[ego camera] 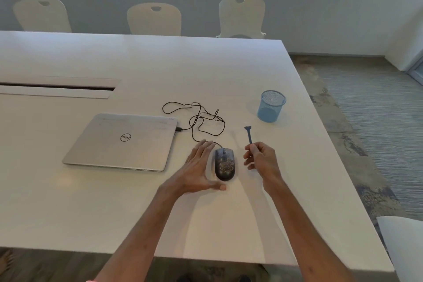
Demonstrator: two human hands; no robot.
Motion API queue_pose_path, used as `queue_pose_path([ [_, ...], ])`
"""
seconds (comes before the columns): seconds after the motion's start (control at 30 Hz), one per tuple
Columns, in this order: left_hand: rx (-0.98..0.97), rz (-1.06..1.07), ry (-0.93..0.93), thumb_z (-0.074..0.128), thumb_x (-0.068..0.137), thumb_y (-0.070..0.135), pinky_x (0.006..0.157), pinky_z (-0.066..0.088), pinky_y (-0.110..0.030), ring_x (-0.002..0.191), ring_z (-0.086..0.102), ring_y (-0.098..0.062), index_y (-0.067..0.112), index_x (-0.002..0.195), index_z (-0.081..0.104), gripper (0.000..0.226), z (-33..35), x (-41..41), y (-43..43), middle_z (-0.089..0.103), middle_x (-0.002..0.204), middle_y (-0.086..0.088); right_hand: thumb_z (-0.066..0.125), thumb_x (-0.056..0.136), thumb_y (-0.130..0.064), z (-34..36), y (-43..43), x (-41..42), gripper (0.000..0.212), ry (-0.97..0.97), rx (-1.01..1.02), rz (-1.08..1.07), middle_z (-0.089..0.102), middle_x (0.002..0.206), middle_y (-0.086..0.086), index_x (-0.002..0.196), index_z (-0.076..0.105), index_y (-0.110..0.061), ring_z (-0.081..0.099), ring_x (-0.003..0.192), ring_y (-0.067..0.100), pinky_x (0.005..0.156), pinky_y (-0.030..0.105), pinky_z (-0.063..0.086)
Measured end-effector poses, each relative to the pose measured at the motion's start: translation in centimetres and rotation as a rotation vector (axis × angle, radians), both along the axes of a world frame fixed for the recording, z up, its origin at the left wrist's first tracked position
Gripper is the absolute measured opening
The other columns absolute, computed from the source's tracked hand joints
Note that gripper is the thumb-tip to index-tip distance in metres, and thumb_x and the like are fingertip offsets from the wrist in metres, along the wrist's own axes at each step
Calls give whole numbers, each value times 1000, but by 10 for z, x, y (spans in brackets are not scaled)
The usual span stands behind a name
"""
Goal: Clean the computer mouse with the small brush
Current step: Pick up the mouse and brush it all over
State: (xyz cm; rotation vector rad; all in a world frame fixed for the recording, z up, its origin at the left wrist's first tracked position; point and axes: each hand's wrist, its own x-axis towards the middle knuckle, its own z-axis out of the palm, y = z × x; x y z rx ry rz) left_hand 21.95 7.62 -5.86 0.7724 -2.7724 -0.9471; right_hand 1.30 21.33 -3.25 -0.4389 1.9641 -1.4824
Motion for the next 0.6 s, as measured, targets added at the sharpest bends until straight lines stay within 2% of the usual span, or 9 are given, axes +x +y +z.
queue_pose_path([
  [0.07,12,-10,-14,90,73,84,145,4,-44,174,-19,-8,15,182,9,153,0,-2,-3,0,190,9,46,119,-19,-3,-1,3,27,-8,38,-3,83,94,9,109,70,-10,79,79,21,72,36,64],
  [0.13,18,-20,-31,91,73,82,145,4,-45,174,-20,-9,14,182,9,153,2,-5,-4,0,190,8,45,119,-18,-5,-2,6,27,-13,66,9,85,95,10,110,68,-8,83,85,24,78,39,67],
  [0.33,-13,-32,-28,94,76,76,144,2,-41,174,-22,-9,12,181,14,147,4,-13,-5,2,189,6,46,118,-17,-3,-6,12,27,-21,83,29,87,87,11,109,68,-4,85,77,23,66,29,64],
  [0.47,-25,-45,-29,93,75,78,144,1,-41,173,-22,-9,14,181,15,146,3,-16,-6,2,190,6,48,117,-15,1,-7,14,27,-38,74,31,87,87,12,109,69,-1,84,75,23,66,30,66],
  [0.6,-1,-53,-35,92,73,82,144,2,-43,173,-23,-8,16,181,15,148,-1,-18,-6,0,190,9,48,117,-14,4,-6,16,26,-55,57,15,86,84,13,108,68,0,84,68,19,60,26,65],
])
